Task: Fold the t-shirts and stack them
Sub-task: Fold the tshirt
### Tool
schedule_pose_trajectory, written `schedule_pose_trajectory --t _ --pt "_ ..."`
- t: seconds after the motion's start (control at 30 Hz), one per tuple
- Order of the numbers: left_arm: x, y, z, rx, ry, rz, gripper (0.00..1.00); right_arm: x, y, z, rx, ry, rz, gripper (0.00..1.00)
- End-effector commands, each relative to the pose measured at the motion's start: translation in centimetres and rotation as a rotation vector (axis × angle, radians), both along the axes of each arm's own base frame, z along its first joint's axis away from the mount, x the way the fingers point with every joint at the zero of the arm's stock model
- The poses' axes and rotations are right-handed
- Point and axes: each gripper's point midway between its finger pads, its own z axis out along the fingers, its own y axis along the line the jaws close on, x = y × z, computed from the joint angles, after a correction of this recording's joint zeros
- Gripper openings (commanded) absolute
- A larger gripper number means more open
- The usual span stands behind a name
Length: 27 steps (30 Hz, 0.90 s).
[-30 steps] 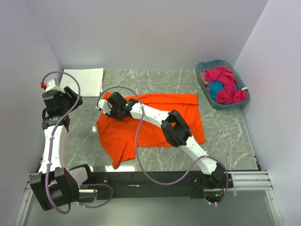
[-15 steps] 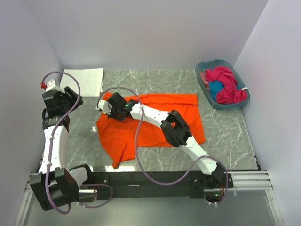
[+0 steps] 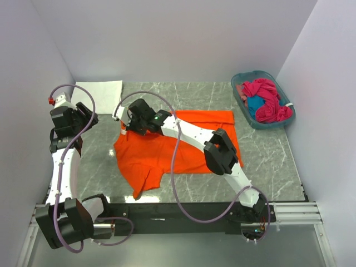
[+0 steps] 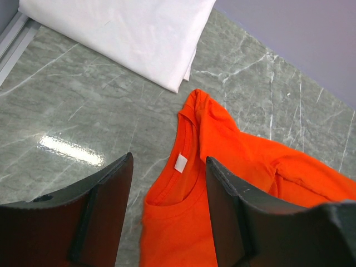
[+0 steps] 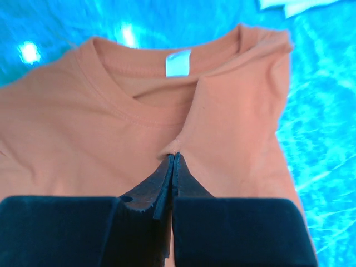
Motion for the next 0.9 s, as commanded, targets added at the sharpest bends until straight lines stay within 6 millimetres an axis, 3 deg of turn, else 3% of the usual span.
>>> schedule_pose_trajectory --t 0.0,0.87 --pt "0.2 -0.3 0.9 0.017 -0.039 -0.026 0.61 -0.1 0.1 3.1 0.068 -0.02 0.004 0.0" --pt "0.9 -1.2 -0.6 -0.027 0.002 -0.081 0.6 -2.3 -1.6 1.9 0.025 0.015 0.084 0.0"
